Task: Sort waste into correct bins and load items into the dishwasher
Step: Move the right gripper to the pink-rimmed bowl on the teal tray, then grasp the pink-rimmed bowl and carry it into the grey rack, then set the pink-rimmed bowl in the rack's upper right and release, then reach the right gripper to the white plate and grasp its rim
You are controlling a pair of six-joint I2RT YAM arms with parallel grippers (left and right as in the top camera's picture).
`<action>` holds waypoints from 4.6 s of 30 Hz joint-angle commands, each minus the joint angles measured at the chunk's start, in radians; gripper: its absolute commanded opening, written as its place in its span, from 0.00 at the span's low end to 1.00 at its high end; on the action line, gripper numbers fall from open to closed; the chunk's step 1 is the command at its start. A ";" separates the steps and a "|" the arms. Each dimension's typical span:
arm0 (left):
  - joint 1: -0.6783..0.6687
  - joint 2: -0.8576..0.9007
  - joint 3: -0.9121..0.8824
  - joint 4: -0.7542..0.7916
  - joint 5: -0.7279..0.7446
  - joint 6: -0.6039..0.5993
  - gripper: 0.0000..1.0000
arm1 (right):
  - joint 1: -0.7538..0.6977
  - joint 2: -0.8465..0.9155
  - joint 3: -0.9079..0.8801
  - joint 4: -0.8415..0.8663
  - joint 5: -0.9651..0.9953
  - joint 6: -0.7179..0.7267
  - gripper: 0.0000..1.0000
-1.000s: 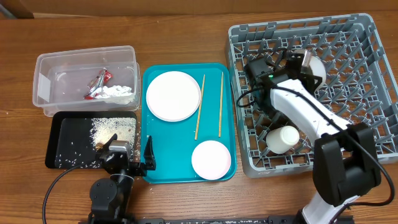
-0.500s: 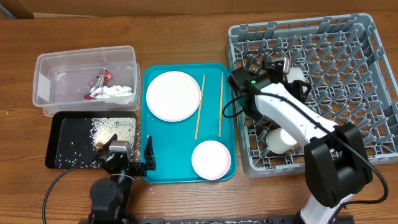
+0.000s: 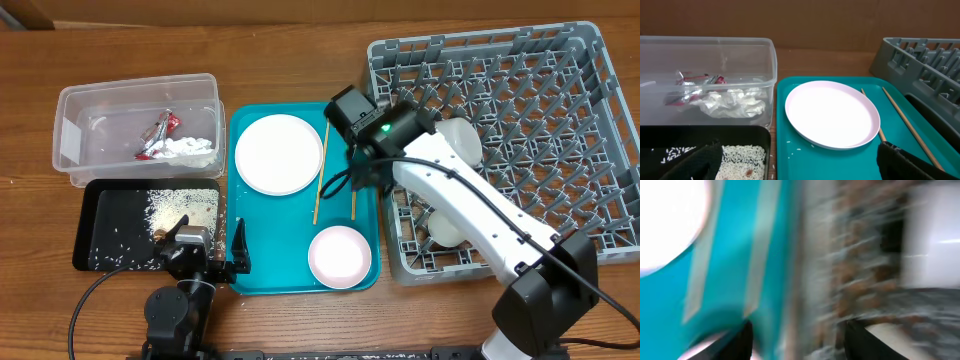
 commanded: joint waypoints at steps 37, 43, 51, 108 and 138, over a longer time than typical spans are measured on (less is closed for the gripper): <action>0.010 -0.011 -0.005 0.004 0.006 -0.010 1.00 | 0.053 -0.232 -0.028 0.119 0.698 0.112 0.04; 0.010 -0.011 -0.005 0.004 0.006 -0.010 1.00 | -0.113 -0.248 -0.039 0.135 1.003 0.194 0.04; 0.010 -0.011 -0.005 0.004 0.006 -0.010 1.00 | -0.436 -0.157 -0.127 0.144 0.959 0.193 0.04; 0.010 -0.011 -0.005 0.004 0.006 -0.010 1.00 | -0.387 0.138 -0.206 0.072 1.079 0.156 0.04; 0.010 -0.011 -0.005 0.004 0.006 -0.010 1.00 | 0.062 -0.183 -0.061 -0.035 0.634 0.237 0.55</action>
